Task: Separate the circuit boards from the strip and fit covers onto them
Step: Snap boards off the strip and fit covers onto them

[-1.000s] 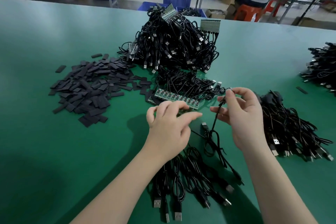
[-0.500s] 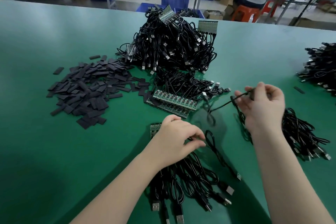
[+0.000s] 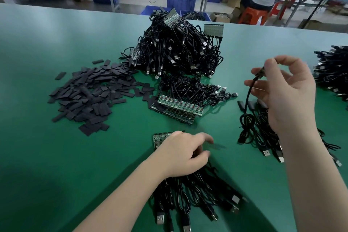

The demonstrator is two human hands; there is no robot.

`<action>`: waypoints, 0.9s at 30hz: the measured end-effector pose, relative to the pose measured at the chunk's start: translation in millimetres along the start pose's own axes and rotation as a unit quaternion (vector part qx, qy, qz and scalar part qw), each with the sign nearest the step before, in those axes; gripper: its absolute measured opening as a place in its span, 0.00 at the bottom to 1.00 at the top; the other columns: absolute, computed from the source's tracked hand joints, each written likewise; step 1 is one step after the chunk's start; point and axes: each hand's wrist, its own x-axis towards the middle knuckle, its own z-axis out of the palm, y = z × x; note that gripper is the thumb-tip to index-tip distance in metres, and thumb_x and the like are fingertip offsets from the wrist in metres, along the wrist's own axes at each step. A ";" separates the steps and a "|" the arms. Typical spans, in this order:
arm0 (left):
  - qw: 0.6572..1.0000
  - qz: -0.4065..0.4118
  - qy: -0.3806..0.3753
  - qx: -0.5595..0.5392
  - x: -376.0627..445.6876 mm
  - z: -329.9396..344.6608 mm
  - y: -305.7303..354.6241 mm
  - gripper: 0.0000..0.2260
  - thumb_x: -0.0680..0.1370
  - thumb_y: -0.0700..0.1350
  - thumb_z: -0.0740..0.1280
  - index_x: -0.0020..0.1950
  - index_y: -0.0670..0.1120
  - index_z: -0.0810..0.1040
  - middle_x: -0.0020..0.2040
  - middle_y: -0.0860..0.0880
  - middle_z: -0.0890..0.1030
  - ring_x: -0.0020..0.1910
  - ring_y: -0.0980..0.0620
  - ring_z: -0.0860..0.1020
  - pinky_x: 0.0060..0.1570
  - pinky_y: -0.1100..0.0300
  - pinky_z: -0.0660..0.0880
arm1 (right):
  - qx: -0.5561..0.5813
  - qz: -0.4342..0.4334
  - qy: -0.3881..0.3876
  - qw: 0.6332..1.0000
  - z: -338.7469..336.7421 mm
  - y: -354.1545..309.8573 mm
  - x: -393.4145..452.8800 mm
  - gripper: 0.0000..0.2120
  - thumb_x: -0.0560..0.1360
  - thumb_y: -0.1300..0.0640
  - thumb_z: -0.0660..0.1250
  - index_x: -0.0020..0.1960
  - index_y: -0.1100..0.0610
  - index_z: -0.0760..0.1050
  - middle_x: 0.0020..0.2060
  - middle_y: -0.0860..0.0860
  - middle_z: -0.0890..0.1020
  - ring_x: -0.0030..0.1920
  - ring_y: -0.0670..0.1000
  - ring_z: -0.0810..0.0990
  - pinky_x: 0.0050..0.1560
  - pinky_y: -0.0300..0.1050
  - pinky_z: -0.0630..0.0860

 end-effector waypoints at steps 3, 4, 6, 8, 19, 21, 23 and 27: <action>0.999 0.018 -0.018 0.026 -0.6 1.3 -3.3 0.17 0.78 0.61 0.56 0.52 0.54 0.81 0.36 0.56 0.74 0.41 0.57 0.71 0.54 0.55 0.70 | -0.033 -0.019 -0.024 0.999 11.4 -12.5 -4.7 0.05 0.80 0.54 0.66 0.46 0.46 0.73 0.40 0.49 0.86 0.37 0.52 0.85 0.36 0.39 0.78; 0.999 0.024 -0.014 0.023 -1.3 0.2 -3.3 0.19 0.78 0.61 0.57 0.49 0.51 0.82 0.37 0.56 0.74 0.42 0.55 0.72 0.51 0.55 0.72 | -0.039 -0.022 -0.030 0.999 16.0 -15.6 -6.7 0.05 0.80 0.54 0.66 0.46 0.47 0.73 0.41 0.48 0.87 0.36 0.50 0.84 0.37 0.39 0.78; 0.997 0.055 0.057 0.023 -2.4 -5.9 -4.4 0.20 0.79 0.60 0.58 0.45 0.48 0.84 0.40 0.54 0.78 0.43 0.54 0.76 0.48 0.56 0.73 | -0.052 -0.035 -0.052 0.997 26.1 -20.2 -11.5 0.05 0.80 0.55 0.66 0.46 0.48 0.74 0.42 0.48 0.87 0.35 0.47 0.83 0.36 0.37 0.77; 0.965 0.113 0.235 0.020 -4.9 -19.3 -7.1 0.20 0.79 0.52 0.59 0.39 0.44 0.84 0.35 0.51 0.81 0.37 0.54 0.77 0.42 0.57 0.74 | -0.047 -0.051 -0.089 0.994 38.9 -22.5 -17.7 0.04 0.80 0.56 0.67 0.47 0.49 0.74 0.42 0.50 0.87 0.36 0.48 0.84 0.38 0.38 0.79; 0.858 -0.366 0.358 0.031 -19.5 -120.6 -123.7 0.12 0.78 0.46 0.63 0.60 0.53 0.78 0.50 0.54 0.81 0.50 0.51 0.79 0.53 0.54 0.76 | 0.034 0.238 -0.094 0.966 45.1 49.0 -14.8 0.01 0.80 0.62 0.65 0.50 0.58 0.74 0.42 0.53 0.84 0.40 0.51 0.85 0.43 0.45 0.83; 0.896 -0.383 0.191 0.118 -15.8 -127.6 -136.2 0.13 0.78 0.48 0.66 0.62 0.54 0.79 0.59 0.52 0.81 0.58 0.47 0.78 0.59 0.48 0.75 | -0.126 0.271 -0.157 0.941 31.0 73.4 -21.3 0.01 0.80 0.61 0.65 0.50 0.57 0.74 0.44 0.53 0.83 0.37 0.50 0.84 0.41 0.45 0.82; 0.902 -0.373 0.083 0.199 -11.7 -124.2 -140.8 0.13 0.78 0.52 0.68 0.63 0.55 0.79 0.61 0.51 0.80 0.59 0.47 0.77 0.57 0.50 0.76 | -0.212 0.266 -0.204 0.918 18.1 85.4 -29.1 0.02 0.80 0.61 0.65 0.49 0.56 0.74 0.44 0.53 0.84 0.35 0.49 0.83 0.38 0.44 0.79; 0.880 -0.382 0.102 0.264 -9.4 -117.3 -146.3 0.09 0.80 0.50 0.67 0.59 0.53 0.81 0.59 0.48 0.80 0.56 0.45 0.78 0.50 0.52 0.78 | -0.276 0.267 -0.261 0.886 -2.7 83.0 -44.1 0.04 0.80 0.62 0.64 0.48 0.55 0.74 0.38 0.52 0.84 0.33 0.48 0.83 0.35 0.43 0.78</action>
